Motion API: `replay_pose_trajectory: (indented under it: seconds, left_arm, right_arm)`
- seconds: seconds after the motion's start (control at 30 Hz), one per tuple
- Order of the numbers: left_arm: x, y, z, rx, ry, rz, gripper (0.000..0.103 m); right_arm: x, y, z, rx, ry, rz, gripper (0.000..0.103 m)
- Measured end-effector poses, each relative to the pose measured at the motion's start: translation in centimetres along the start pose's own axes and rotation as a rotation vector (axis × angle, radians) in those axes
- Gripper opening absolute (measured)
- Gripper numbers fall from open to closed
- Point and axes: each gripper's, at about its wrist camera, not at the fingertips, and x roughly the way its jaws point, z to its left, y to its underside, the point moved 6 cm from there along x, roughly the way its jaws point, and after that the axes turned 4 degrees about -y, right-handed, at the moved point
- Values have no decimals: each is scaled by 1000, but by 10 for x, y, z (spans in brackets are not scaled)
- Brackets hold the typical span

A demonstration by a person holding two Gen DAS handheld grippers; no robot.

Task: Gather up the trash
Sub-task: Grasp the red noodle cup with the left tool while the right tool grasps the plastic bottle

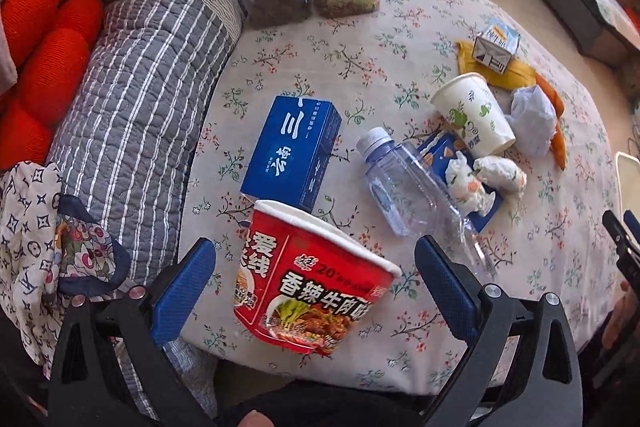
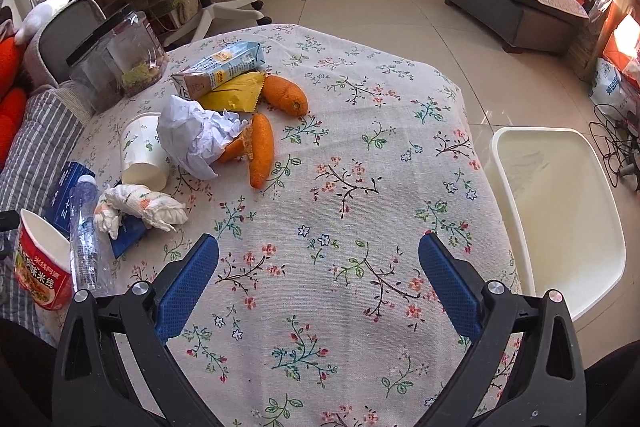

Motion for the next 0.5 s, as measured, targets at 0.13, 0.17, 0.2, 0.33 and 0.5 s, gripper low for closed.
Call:
replay_pose_trajectory:
  seconds: [0.13,0.17,0.2,0.33,0.5]
  left_arm:
    - [24,7,-6,90,112,94,97]
    - [29,8,-8,108,122,107,97]
    - [34,8,-9,123,119,117,97]
    - [47,5,-6,140,129,138,97]
    - [51,9,-2,180,166,190,97]
  right_arm:
    - [6,0,1,-10,8,12,96]
    - [8,0,1,-12,12,16,96]
    - [10,0,1,-15,18,20,96]
    - [15,2,4,-34,29,25,96]
    - [21,5,15,-97,25,30,96]
